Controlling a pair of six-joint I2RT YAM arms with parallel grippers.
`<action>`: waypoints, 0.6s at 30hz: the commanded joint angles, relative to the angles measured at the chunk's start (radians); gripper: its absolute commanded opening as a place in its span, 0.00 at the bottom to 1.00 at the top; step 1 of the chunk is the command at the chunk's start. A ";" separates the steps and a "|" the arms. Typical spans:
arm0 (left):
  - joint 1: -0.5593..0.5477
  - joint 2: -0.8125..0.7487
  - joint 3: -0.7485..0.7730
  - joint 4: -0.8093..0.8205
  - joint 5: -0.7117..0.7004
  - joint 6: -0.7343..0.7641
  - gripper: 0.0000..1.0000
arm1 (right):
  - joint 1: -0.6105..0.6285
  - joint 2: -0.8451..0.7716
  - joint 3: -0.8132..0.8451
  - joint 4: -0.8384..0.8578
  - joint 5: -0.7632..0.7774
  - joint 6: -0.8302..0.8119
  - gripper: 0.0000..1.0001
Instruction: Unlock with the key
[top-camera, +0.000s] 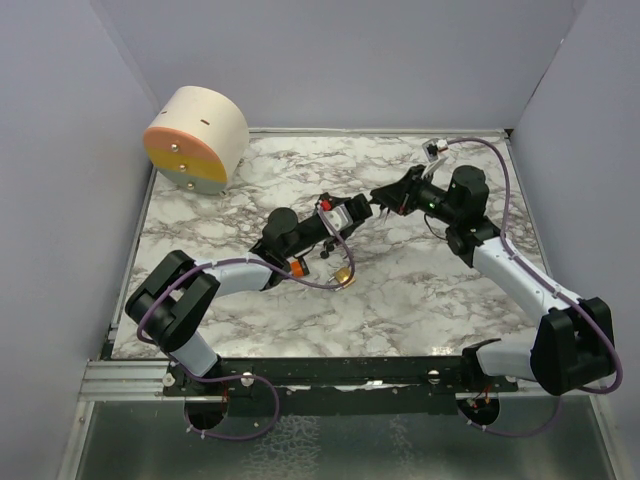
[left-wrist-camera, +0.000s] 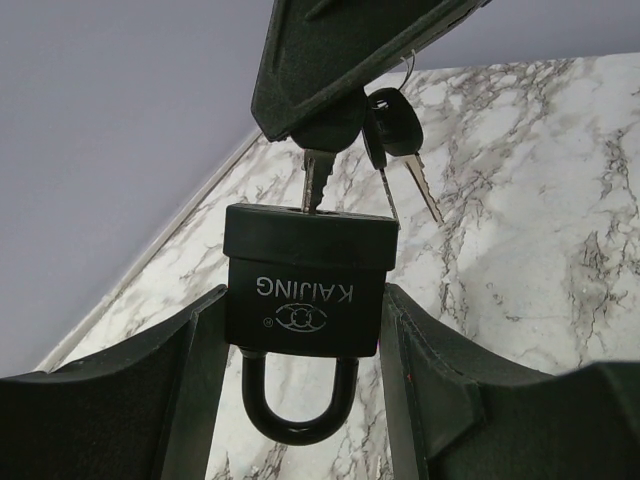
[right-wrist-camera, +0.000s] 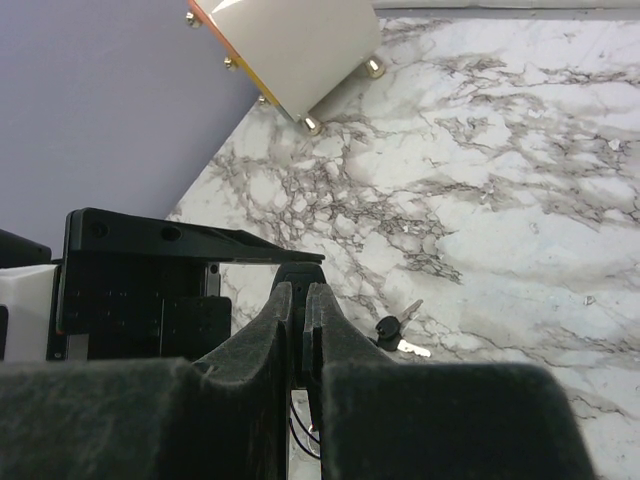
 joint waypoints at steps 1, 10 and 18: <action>-0.006 -0.023 0.091 0.129 -0.030 -0.040 0.00 | 0.031 0.026 0.033 -0.017 0.022 -0.021 0.01; -0.017 -0.020 0.179 0.127 -0.101 -0.086 0.00 | 0.069 0.091 0.068 -0.046 0.045 -0.038 0.01; -0.016 -0.062 0.197 0.126 -0.214 -0.154 0.00 | 0.077 0.146 0.101 -0.091 0.054 -0.044 0.01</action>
